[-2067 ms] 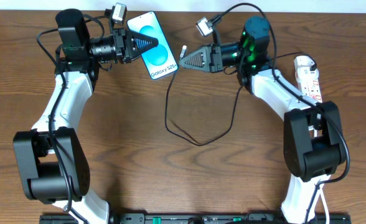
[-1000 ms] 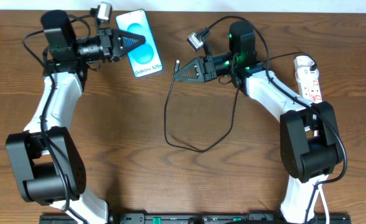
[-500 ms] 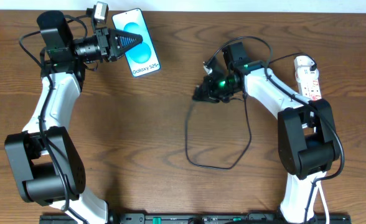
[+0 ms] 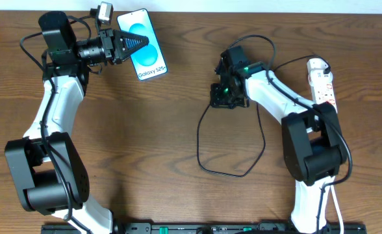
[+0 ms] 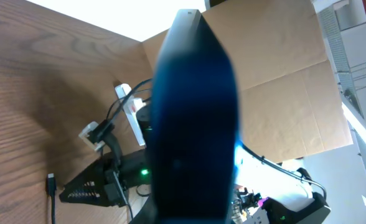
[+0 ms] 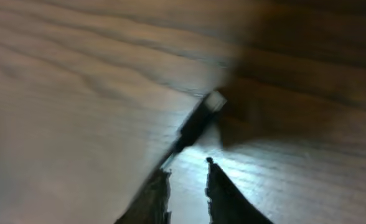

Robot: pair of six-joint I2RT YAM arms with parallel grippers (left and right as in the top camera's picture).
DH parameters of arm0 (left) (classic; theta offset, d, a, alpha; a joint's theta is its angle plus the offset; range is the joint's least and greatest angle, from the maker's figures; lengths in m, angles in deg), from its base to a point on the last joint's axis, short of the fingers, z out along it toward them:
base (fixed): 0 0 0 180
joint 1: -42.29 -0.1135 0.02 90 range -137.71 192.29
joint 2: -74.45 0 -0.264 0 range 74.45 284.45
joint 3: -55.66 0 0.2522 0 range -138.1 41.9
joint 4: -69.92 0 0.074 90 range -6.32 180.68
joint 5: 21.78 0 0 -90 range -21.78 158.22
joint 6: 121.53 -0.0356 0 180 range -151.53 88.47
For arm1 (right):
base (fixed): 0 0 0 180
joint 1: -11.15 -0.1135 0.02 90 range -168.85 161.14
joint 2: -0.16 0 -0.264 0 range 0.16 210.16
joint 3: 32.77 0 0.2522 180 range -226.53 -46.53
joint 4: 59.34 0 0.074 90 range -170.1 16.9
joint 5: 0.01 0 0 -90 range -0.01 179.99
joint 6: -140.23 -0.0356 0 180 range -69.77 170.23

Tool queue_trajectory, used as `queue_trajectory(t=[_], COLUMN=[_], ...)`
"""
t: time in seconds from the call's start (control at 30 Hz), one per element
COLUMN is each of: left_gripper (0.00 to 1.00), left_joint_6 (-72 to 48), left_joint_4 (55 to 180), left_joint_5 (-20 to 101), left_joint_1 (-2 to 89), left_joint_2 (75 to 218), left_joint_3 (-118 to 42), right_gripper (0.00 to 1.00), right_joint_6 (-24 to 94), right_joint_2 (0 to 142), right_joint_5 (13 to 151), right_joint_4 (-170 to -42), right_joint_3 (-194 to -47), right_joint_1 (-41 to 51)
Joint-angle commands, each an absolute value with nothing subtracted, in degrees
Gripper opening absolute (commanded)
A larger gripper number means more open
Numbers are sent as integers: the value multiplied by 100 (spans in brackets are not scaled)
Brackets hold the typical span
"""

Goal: Plug charger to phone and switch on socket

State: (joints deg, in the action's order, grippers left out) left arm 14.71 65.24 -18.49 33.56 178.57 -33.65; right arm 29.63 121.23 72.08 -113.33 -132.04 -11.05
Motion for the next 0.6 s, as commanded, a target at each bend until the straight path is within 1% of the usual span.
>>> queue_trajectory(t=[0.0,0.03,0.07,0.1,0.27,0.43,0.57], left_gripper=[8,8,7,7,7,7,7], left_joint_6=[1346,1346,1346,1346,1346,1348,1348], left_joint_4=[6472,6472,6472,6472,6472,6472,6472], left_joint_5=[-1965,-1965,-1965,-1965,-1965,-1968,-1968], left_joint_1=[3358,3358,3358,3358,3358,3358,3358], left_joint_2=[17743,17743,17743,17743,17743,17743,17743], left_joint_3=[-3394,-3394,-3394,-3394,-3394,-3394,-3394], right_gripper=[32,34,39,42,46,45,40], right_joint_6=[2799,2727,2620,2536,2045,1599,1339], right_joint_2=[12213,12215,12217,12217,12222,12224,12318], right_joint_5=[7376,7374,7350,7289,7029,6941,7007], right_joint_4=[-11252,-11250,-11252,-11248,-11167,-11164,-11064], right_joint_3=[-13307,-13305,-13305,-13305,-13296,-13274,-13185], right_joint_1=[-1118,-1118,-1120,-1120,-1179,-1278,-1372])
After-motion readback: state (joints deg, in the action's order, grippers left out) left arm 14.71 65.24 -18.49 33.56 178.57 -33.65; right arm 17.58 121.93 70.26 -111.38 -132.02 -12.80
